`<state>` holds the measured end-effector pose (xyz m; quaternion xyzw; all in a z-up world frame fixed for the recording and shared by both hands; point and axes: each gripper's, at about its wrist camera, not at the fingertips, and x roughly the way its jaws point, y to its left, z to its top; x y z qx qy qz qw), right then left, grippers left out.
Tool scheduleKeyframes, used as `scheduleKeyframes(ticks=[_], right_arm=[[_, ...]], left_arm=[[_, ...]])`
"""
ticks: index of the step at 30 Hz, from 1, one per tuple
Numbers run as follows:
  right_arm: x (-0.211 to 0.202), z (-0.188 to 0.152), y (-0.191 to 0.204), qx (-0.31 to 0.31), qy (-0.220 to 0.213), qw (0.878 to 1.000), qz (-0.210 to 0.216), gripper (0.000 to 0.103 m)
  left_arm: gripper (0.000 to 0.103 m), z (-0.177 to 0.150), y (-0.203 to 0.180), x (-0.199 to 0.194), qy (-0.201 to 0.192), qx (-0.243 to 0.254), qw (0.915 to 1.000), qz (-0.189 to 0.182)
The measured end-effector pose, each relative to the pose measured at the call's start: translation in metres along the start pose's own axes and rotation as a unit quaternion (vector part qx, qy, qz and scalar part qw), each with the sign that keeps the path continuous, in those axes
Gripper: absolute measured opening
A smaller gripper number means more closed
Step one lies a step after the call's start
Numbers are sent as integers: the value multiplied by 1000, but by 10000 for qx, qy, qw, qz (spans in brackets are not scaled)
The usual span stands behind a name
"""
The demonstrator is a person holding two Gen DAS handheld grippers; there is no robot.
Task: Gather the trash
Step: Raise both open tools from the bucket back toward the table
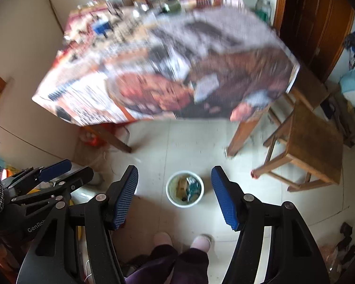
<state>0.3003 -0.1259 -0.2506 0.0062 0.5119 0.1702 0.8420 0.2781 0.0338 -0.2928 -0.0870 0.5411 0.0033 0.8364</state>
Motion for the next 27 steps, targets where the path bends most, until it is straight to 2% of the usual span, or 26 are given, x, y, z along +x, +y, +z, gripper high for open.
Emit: scheduleKeyframes(ticks=[7, 14, 21, 23, 27], right_arm=[[-87, 10, 32, -49, -744, 9972, -106, 61], [-152, 10, 61, -18, -1446, 9892, -257, 67], [-185, 11, 77, -16, -1866, 9820, -307, 68], [-188, 13, 78, -21, -1941, 9806, -279, 72], [-187, 22, 73, 42, -2040, 9787, -244, 73]], left_arm=[[51, 9, -1, -96, -629, 181, 9976, -246], [51, 16, 5, -177, -1304, 377, 9901, -350], [51, 19, 17, -219, -1721, 385, 9838, -325], [51, 21, 19, -228, -1808, 360, 9822, -349], [66, 26, 19, -241, -2068, 482, 9771, -124]])
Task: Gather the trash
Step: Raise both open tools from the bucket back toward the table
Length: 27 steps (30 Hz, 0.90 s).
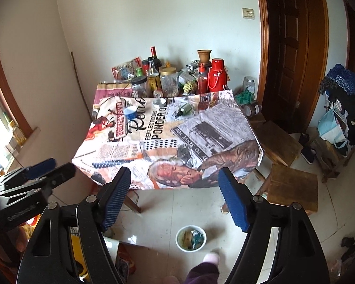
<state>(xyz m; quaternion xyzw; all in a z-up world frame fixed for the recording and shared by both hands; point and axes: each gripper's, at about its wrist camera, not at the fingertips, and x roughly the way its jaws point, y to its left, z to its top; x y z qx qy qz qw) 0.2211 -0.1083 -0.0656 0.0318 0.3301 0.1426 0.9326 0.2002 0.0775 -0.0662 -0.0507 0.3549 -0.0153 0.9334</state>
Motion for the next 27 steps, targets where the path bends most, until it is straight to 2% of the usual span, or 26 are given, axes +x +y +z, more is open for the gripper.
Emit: scheduleKeyframes(ticks=[2, 4, 5, 16, 22, 27], right_arm=[[3, 7, -4, -2, -36, 10000, 17, 73], [11, 17, -12, -31, -88, 10000, 32, 73], [11, 20, -14, -47, -127, 9999, 33, 73], [73, 104, -76, -178, -199, 9991, 338, 74], [108, 139, -99, -401, -110, 9980, 473, 74], [143, 158, -113, -360, 96, 9978, 557, 74]], left_arm=[[74, 6, -1, 1, -116, 90, 9997, 199], [86, 13, -2, 7, -205, 110, 9991, 355], [87, 18, -3, 11, -255, 89, 9988, 410], [87, 101, -34, 95, -326, -76, 9978, 569], [87, 140, -40, 138, -338, -613, 9957, 604], [87, 159, -29, 166, -262, -863, 9919, 892]])
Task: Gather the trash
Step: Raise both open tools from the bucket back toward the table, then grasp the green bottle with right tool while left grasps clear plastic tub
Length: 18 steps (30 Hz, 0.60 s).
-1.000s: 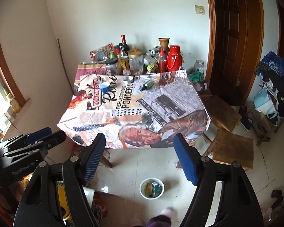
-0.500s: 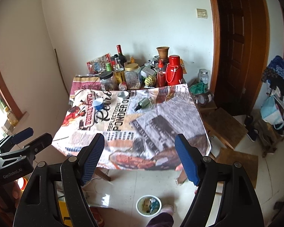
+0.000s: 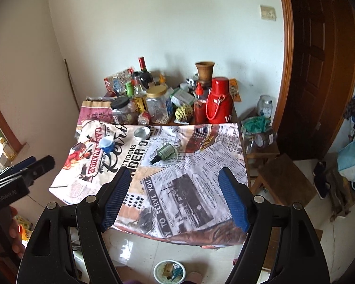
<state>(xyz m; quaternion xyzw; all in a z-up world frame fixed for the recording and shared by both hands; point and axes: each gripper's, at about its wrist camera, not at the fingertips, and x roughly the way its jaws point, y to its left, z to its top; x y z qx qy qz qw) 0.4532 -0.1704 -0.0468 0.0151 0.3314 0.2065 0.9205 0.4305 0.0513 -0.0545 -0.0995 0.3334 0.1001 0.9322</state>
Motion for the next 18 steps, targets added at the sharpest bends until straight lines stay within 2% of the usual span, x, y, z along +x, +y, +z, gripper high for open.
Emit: scheduleKeyframes(ticks=[7, 18], right_arm=[[54, 19, 0, 180, 403, 9989, 186, 74], [143, 58, 38, 656, 524, 9963, -208, 74]], left_arm=[[87, 27, 32, 40, 81, -316, 9991, 257], [87, 100, 115, 139, 291, -180, 9992, 182]])
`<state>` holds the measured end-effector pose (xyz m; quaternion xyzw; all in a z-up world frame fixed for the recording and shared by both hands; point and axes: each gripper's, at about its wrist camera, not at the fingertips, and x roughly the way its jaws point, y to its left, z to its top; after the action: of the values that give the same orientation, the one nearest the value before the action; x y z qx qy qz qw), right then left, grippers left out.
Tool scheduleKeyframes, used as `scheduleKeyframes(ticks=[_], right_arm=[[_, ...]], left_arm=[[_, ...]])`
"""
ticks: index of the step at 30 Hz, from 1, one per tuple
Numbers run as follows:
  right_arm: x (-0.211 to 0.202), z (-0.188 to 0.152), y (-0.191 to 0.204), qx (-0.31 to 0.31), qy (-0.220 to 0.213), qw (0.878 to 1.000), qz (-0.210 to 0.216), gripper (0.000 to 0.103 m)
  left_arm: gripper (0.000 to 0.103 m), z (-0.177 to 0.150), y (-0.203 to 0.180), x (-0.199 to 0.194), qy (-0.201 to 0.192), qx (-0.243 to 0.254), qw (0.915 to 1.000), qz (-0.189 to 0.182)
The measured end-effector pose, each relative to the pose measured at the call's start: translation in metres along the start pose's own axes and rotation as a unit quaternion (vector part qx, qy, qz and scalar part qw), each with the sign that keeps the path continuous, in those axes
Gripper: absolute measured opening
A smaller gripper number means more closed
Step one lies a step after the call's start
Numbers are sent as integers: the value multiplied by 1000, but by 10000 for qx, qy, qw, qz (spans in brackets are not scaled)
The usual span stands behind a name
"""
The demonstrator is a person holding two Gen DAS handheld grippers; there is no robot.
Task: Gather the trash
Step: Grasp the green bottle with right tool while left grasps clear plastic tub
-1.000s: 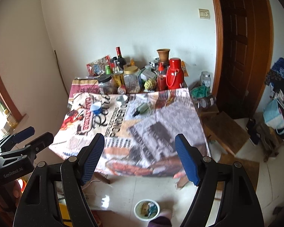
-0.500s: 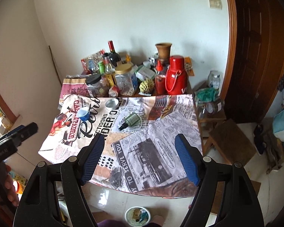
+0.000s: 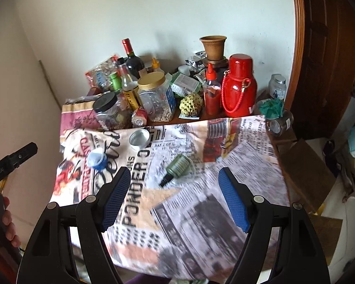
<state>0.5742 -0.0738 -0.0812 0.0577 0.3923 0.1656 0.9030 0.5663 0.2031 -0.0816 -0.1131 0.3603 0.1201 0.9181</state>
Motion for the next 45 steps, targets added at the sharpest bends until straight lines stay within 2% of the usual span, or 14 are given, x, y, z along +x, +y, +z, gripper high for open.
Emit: scheduleKeyframes(ticks=[2, 7, 14, 17, 20, 22, 24, 27, 29, 31, 34, 38, 45], right_arm=[[21, 6, 7, 95, 88, 9999, -75, 74], [82, 11, 15, 613, 426, 9968, -276, 74], [155, 3, 8, 1251, 945, 9858, -603, 73], [177, -4, 1, 1514, 970, 9807, -771, 73], [195, -9, -1, 1609, 1067, 9768, -930, 73], [206, -13, -3, 1608, 1160, 9748, -1022, 72], [212, -16, -1, 1569, 1219, 9744, -1054, 66], [219, -21, 3, 1423, 1276, 9757, -1068, 65], [224, -23, 6, 1308, 1314, 9764, -1106, 52], [226, -25, 7, 1225, 1368, 9765, -1130, 44], [221, -27, 5, 1169, 1276, 9781, -1158, 43], [209, -30, 3, 1105, 1201, 9807, -1078, 39], [160, -26, 2, 809, 812, 9886, -978, 38]], left_arm=[[87, 11, 16, 21, 123, 19, 9999, -3], [87, 24, 56, 86, 716, 115, 9974, -20], [87, 13, 106, 172, 1480, -228, 9887, -53], [86, 2, 123, 209, 1787, -418, 9830, -64], [78, -7, 132, 233, 1958, -571, 9789, -89], [67, -13, 138, 249, 2074, -717, 9755, -170], [53, -17, 141, 260, 2127, -806, 9734, -255], [44, -21, 142, 274, 2200, -858, 9711, -347], [34, -23, 140, 280, 2261, -889, 9692, -400], [20, -24, 138, 286, 2306, -841, 9687, -364], [9, -25, 132, 289, 2278, -761, 9700, -367], [4, -24, 120, 286, 2238, -516, 9731, -203], [3, -14, 104, 247, 1941, -402, 9798, -275]])
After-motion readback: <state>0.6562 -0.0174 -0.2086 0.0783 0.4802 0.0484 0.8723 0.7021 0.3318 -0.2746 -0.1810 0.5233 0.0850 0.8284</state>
